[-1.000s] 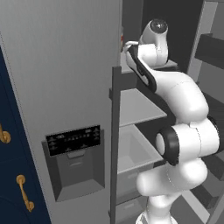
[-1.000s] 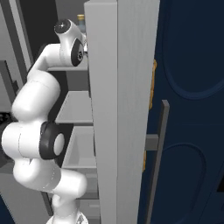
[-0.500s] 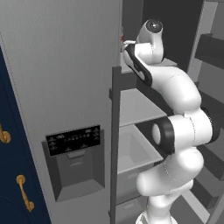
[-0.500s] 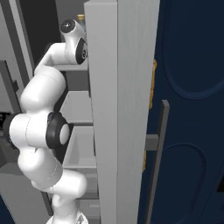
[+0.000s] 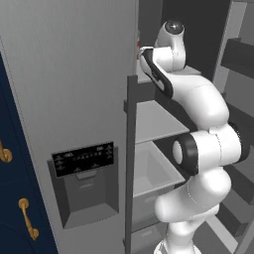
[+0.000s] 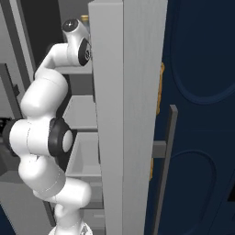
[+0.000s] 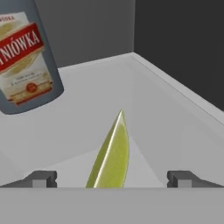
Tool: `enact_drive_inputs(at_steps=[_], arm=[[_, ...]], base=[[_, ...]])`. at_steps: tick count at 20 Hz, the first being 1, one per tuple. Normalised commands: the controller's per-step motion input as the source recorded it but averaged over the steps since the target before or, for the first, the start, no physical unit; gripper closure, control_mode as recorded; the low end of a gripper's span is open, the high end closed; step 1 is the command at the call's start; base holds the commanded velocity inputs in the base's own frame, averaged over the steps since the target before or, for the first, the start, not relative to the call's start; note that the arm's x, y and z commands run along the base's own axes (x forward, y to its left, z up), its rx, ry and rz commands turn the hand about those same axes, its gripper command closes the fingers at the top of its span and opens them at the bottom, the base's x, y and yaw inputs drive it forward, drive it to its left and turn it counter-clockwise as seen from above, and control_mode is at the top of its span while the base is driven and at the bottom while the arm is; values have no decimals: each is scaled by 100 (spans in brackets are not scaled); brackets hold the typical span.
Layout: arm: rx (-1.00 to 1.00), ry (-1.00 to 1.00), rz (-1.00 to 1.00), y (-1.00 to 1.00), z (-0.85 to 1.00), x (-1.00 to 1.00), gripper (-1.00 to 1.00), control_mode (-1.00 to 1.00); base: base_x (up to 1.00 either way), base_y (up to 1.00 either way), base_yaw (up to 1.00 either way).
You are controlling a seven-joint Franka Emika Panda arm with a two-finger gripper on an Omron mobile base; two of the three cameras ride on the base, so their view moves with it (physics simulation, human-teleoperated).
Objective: Grab a lemon wedge from the fridge and one ice cube from the ice bowl, and put them in the glass of lemonade.
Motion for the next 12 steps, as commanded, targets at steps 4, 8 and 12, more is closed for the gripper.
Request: enact_drive_inputs(at_steps=[4,8,12], arm=[[0,0,0,0,-44,0,-100,-100],[0,-1,0,0,-24,2,-100,-100],[0,-7,0,0,40,0,-100,-100]], base=[[0,0,0],[0,0,0],[0,0,0]])
